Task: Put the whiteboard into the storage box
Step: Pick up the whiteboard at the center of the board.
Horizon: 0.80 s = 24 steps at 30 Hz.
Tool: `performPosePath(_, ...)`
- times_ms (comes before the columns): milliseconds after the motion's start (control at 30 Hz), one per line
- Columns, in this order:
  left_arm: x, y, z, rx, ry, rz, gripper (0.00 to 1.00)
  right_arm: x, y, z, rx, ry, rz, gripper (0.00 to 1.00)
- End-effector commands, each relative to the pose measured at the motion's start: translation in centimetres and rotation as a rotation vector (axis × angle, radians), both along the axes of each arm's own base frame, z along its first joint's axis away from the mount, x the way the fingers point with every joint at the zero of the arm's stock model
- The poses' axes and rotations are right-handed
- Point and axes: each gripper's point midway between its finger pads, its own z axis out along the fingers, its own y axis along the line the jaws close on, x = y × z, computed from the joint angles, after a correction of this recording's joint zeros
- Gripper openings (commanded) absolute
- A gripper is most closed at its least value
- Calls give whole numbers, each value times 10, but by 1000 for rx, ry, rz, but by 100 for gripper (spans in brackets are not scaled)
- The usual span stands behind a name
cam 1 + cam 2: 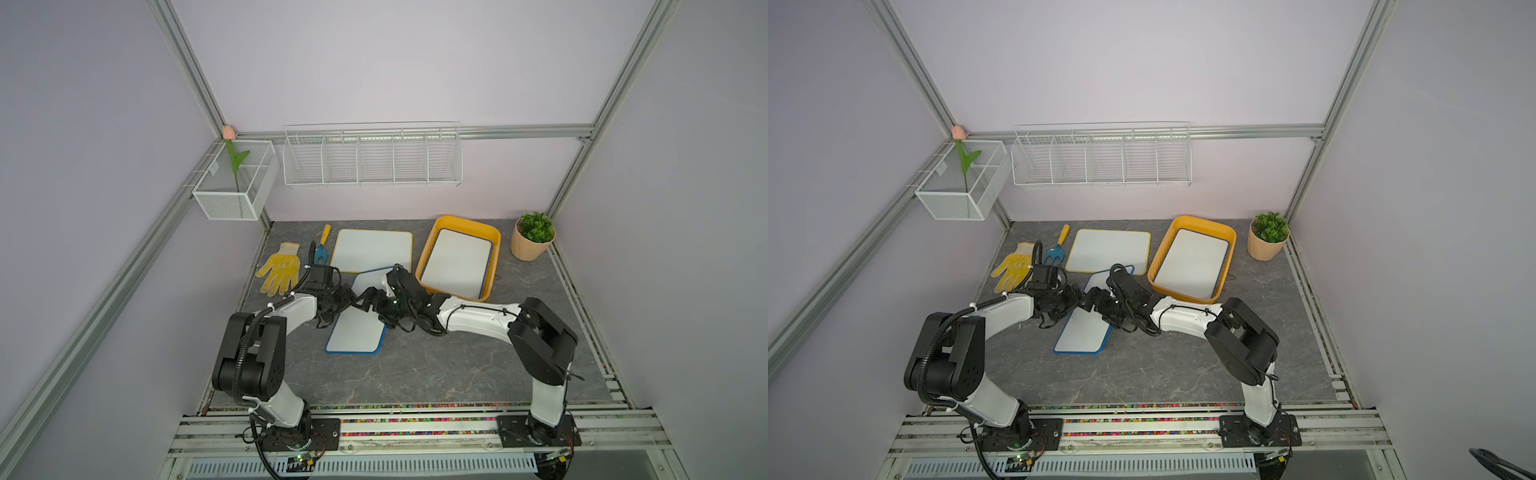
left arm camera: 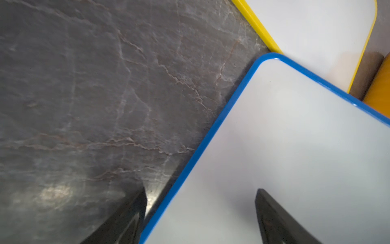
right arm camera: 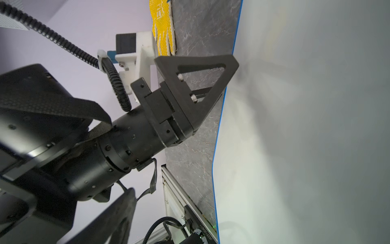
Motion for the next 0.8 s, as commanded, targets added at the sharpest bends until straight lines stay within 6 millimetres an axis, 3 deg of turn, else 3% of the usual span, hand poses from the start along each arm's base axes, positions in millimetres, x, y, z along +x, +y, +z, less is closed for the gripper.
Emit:
performPosePath(0, -58, 2, -50, 13, 255, -7, 83, 3, -14, 13, -29, -54, -35, 91)
performPosePath(300, -58, 2, -52, 14, 256, -4, 83, 1, -30, 10, -56, -50, -91, 100)
performPosePath(600, -59, 1, -49, 5, 248, -4, 82, 2, -26, 6, -41, -60, -110, 48)
performPosePath(767, -60, 1, -45, 0, 239, -6, 82, 1, -28, 7, -50, -76, -120, 28)
